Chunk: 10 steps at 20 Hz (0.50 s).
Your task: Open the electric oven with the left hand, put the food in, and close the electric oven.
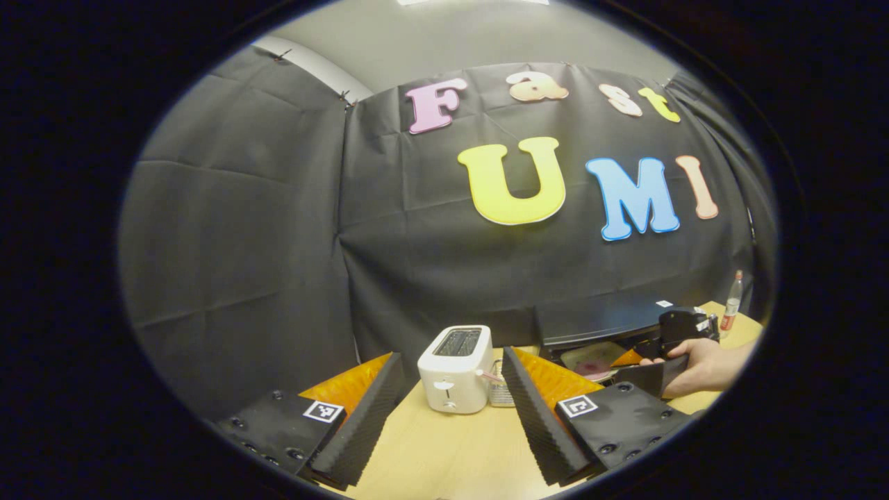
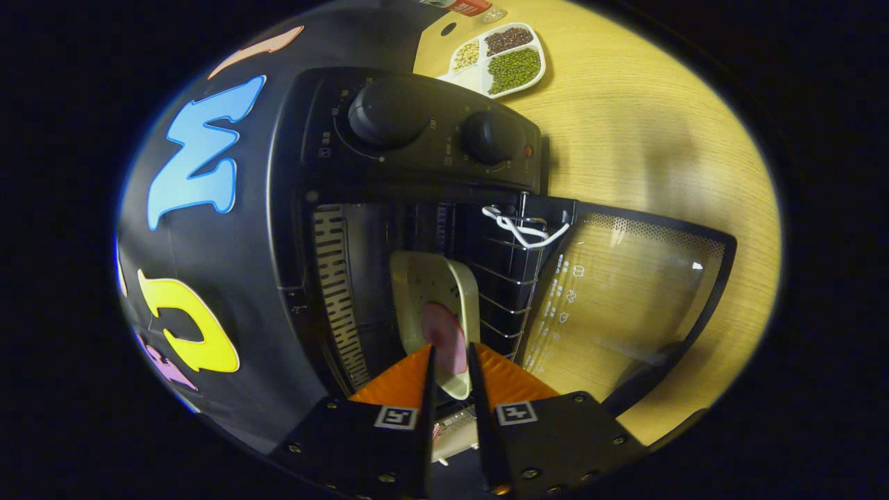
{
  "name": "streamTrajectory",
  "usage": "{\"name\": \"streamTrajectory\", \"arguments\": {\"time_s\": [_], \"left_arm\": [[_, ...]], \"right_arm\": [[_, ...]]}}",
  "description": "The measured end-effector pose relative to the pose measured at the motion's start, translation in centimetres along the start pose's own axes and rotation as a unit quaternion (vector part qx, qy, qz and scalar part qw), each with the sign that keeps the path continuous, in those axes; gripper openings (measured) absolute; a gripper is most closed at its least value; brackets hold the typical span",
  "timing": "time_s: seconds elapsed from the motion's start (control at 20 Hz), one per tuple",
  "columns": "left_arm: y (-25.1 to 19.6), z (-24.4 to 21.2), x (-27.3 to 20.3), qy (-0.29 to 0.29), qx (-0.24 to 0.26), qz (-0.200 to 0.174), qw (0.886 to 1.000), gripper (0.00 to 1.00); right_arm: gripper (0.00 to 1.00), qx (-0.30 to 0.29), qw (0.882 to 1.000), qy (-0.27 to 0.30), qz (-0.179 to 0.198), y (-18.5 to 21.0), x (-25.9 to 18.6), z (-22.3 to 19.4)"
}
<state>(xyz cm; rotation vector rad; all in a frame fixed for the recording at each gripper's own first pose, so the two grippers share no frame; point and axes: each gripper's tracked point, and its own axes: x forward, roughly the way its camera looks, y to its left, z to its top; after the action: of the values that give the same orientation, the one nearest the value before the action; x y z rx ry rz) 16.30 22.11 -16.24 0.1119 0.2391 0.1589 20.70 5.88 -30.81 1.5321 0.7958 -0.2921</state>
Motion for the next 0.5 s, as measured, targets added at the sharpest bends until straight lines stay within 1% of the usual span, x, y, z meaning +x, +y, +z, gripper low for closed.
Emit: {"name": "streamTrajectory", "arguments": {"time_s": [0.05,0.1,0.15,0.2,0.4,0.45,0.5], "left_arm": [[-0.2,0.1,-0.2,-0.002,0.001,-0.002,1.000,1.00],[-0.5,0.2,-0.4,-0.004,0.002,-0.003,1.000,0.96],[-0.6,0.2,-0.5,-0.006,0.001,-0.005,1.000,1.00],[-0.9,0.2,-0.5,-0.006,-0.002,-0.007,1.000,1.00],[-2.5,0.1,-1.2,-0.006,-0.016,-0.019,1.000,1.00],[-3.0,0.2,-1.4,-0.007,-0.014,-0.021,1.000,0.96],[-3.5,0.1,-1.5,-0.007,-0.012,-0.025,1.000,0.96]], "right_arm": [[0.53,-0.004,1.000,0.005,0.008,0.4,-0.4,-0.2],[0.72,-0.011,1.000,0.008,0.013,0.6,-0.9,-0.1],[0.84,-0.021,1.000,0.010,0.016,0.6,-1.3,0.0],[0.97,-0.034,0.999,0.016,0.018,0.5,-2.0,-0.2],[0.97,-0.079,0.996,0.035,0.020,-0.3,-4.9,-0.7],[0.97,-0.097,0.994,0.038,0.024,-0.2,-5.8,-0.6],[0.97,-0.121,0.992,0.033,0.031,0.0,-6.8,-0.1]]}}
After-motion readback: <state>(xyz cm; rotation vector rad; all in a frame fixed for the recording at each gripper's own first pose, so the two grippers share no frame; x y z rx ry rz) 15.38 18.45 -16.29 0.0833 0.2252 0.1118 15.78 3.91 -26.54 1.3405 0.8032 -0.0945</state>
